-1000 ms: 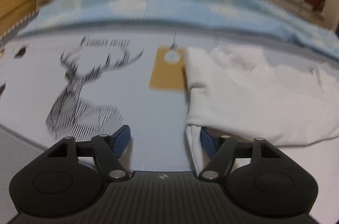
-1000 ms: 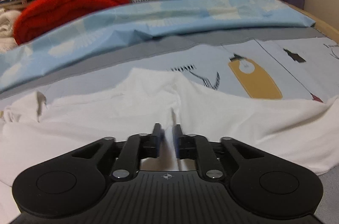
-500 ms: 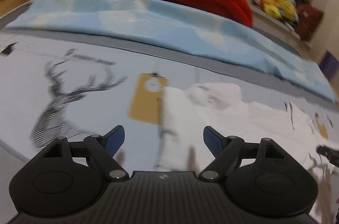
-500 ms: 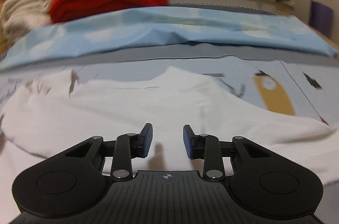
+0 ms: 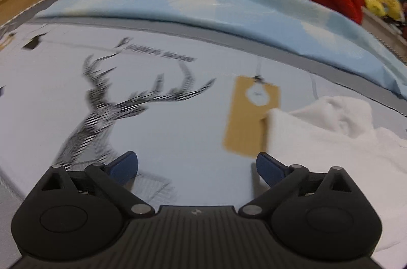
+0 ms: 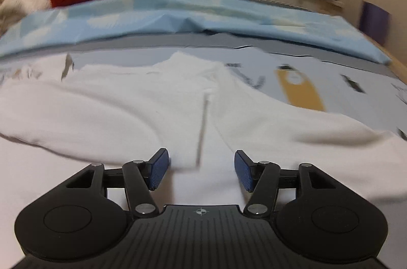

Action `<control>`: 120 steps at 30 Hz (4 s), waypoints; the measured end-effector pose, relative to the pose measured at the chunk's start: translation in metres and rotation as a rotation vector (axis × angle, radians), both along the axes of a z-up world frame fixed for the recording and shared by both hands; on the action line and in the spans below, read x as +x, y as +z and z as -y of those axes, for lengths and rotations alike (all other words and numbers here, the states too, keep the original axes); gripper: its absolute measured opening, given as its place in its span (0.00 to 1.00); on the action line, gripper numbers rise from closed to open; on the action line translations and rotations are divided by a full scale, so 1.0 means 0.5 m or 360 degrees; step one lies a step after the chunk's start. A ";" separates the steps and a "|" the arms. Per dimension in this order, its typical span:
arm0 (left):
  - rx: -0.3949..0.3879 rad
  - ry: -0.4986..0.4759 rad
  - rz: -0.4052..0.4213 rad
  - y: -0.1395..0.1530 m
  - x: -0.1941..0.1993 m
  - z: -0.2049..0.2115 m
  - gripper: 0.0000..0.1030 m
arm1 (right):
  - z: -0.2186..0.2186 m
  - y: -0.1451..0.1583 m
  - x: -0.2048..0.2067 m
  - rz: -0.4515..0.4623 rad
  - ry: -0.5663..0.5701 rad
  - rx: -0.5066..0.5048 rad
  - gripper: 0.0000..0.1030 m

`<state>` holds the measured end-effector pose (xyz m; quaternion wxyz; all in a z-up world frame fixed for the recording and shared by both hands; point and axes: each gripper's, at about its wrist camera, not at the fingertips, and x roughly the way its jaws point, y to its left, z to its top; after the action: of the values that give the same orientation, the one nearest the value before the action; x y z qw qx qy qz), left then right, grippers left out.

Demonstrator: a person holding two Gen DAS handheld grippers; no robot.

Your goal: Fold small clothes

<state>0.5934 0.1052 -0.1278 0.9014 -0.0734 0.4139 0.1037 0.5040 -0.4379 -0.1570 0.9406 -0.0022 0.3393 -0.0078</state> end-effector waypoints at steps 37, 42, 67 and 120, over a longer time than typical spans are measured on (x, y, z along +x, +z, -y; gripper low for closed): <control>0.0246 -0.0263 0.0256 0.153 -0.604 0.155 1.00 | -0.160 0.138 -0.485 0.0439 -0.0219 0.0383 0.88; 0.0251 -0.0293 0.0212 0.142 -0.585 0.171 1.00 | -0.160 0.137 -0.478 0.0427 -0.0215 0.0372 0.88; 0.0181 -0.0250 0.0005 0.107 -0.396 0.165 1.00 | 0.355 0.120 -0.344 0.0519 -0.1448 0.0991 0.89; -0.0198 -0.0124 0.0145 0.166 -0.208 0.072 1.00 | -0.056 0.098 -0.131 0.0411 -0.0047 -0.0067 0.81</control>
<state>0.4893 0.0691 -0.0445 0.9164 -0.1178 0.3805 0.0392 0.4383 -0.4096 -0.1078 0.9760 -0.0160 0.2152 -0.0291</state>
